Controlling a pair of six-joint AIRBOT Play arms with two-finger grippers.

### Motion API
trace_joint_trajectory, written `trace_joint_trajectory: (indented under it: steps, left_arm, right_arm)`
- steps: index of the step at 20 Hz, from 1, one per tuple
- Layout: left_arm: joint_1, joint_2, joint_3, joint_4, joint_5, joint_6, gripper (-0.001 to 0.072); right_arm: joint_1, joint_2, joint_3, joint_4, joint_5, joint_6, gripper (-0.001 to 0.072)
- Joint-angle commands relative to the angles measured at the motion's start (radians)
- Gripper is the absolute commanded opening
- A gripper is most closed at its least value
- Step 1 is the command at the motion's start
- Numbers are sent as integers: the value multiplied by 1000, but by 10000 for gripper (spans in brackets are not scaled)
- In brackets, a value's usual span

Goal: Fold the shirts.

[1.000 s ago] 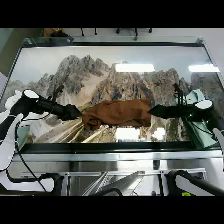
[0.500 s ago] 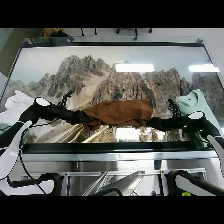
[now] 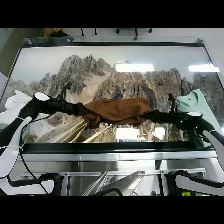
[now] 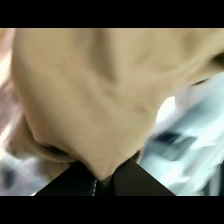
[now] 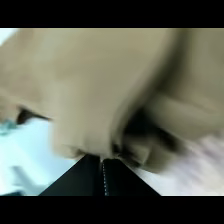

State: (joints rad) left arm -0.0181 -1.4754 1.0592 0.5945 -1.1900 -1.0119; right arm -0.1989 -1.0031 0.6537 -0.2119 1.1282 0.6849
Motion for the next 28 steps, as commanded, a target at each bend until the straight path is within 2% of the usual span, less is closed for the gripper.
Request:
trace_joint_trajectory:
  steps: [1, 3, 6, 9, 12, 16, 22, 26, 28]
  left_arm:
    - [83, 68, 204, -214, -136, -23, 13]
    - [162, 153, 381, -312, -138, -82, 13]
    - [286, 276, 644, -456, -98, -159, 14]
    - [377, 395, 842, -474, -16, -185, 15]
    - [418, 485, 927, -452, 10, -186, 15]
    - [420, 563, 870, -455, 8, -186, 16]
    - [379, 626, 527, -448, -67, -182, 17]
    - [135, 585, 194, -209, -15, -182, 16]
    - [6, 506, 64, -82, 82, -182, 17]
  right_arm:
    - [-73, 82, 188, 268, 226, -15, 22]
    - [-196, 148, 423, 478, 288, 14, 22]
    - [-387, 180, 815, 681, 273, 80, 21]
    - [-503, 180, 1138, 684, 182, 143, 21]
    - [-510, 189, 1266, 676, 166, 166, 21]
    - [-510, 231, 1267, 605, 184, 187, 22]
    - [-510, 268, 1181, 351, 241, 253, 22]
    - [-423, 302, 814, 224, 236, 240, 21]
    - [-289, 291, 562, 81, 146, 201, 22]
